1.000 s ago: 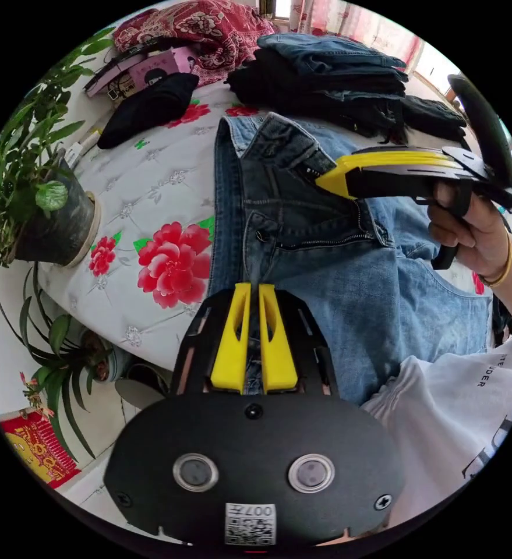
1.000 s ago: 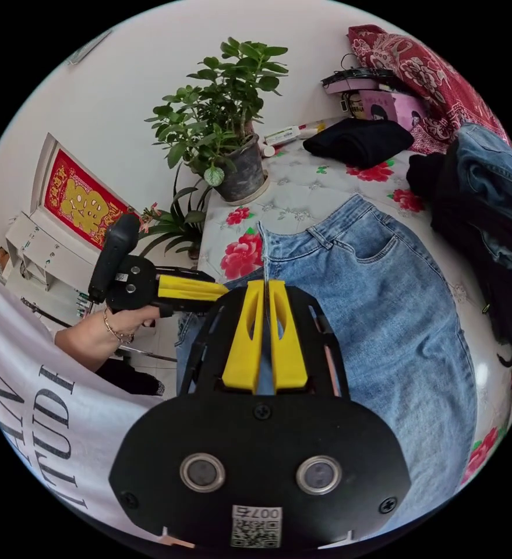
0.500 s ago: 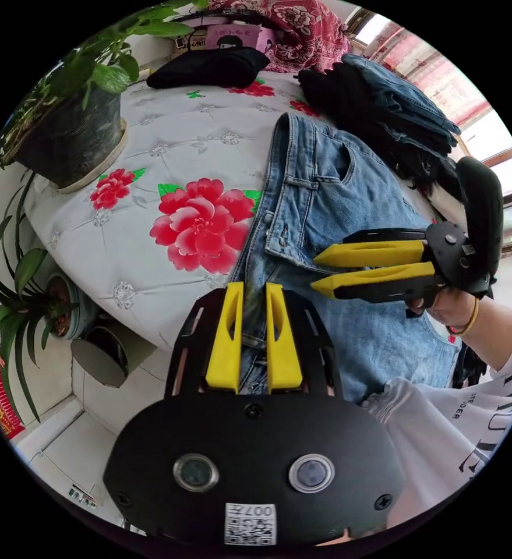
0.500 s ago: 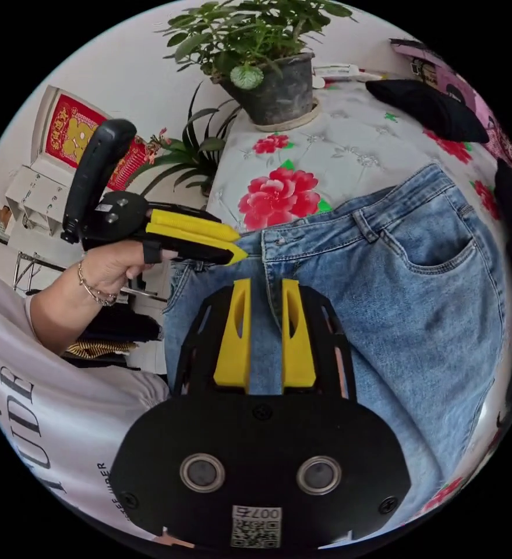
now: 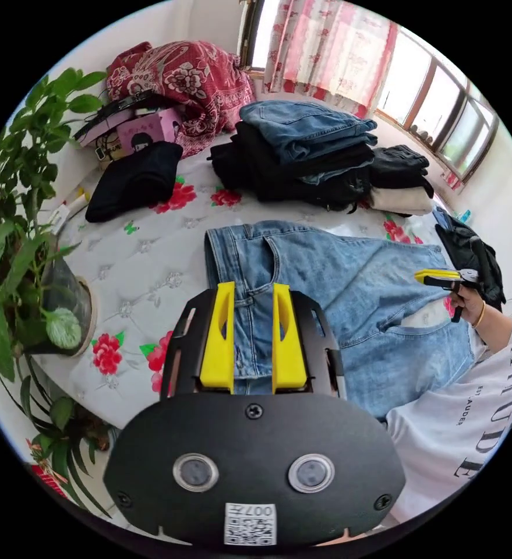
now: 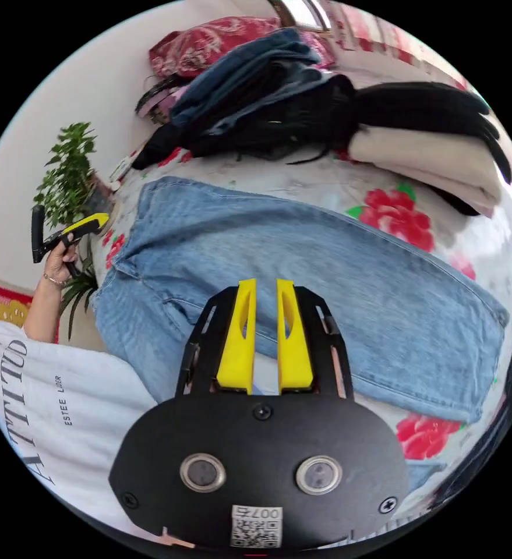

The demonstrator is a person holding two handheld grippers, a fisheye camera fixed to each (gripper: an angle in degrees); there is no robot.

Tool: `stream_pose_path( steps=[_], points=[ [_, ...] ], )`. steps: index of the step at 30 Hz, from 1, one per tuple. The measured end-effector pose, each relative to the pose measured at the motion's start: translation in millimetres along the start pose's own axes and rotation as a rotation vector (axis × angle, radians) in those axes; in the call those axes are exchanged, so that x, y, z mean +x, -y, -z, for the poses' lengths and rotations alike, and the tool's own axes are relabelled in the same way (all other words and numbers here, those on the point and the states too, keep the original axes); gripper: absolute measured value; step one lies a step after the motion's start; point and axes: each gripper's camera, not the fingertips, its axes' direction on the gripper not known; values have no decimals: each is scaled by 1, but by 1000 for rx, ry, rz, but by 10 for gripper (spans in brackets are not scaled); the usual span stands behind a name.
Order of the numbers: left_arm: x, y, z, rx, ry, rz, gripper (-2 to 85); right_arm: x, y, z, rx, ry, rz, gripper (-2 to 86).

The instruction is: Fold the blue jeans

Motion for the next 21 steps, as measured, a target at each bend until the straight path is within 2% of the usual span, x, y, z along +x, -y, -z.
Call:
stream_pose_path(
  steps=[7,10,12,13,15,17,19,21],
  points=[
    [22,108,-64,-14,-19,-277,134,124,-13,87,90,-297,-364,84],
    [27,129,-113,-190,-14,-353,142,170,-6,112,98,-341,-490,95],
    [30,128,-155,-389,50,-387,130,200,1,123,97,-345,-577,103],
    [28,129,-153,-354,25,-375,126,206,3,124,100,-342,-598,105],
    [17,139,-159,-414,-6,-245,79,232,9,128,121,-315,-703,111],
    [11,143,-160,-421,45,-178,49,249,9,127,139,-282,-803,109],
    [19,142,-161,-416,66,-220,27,264,8,121,142,-235,-895,95],
    [33,138,-160,-415,127,-290,5,260,10,124,145,-336,-953,56]
  ],
)
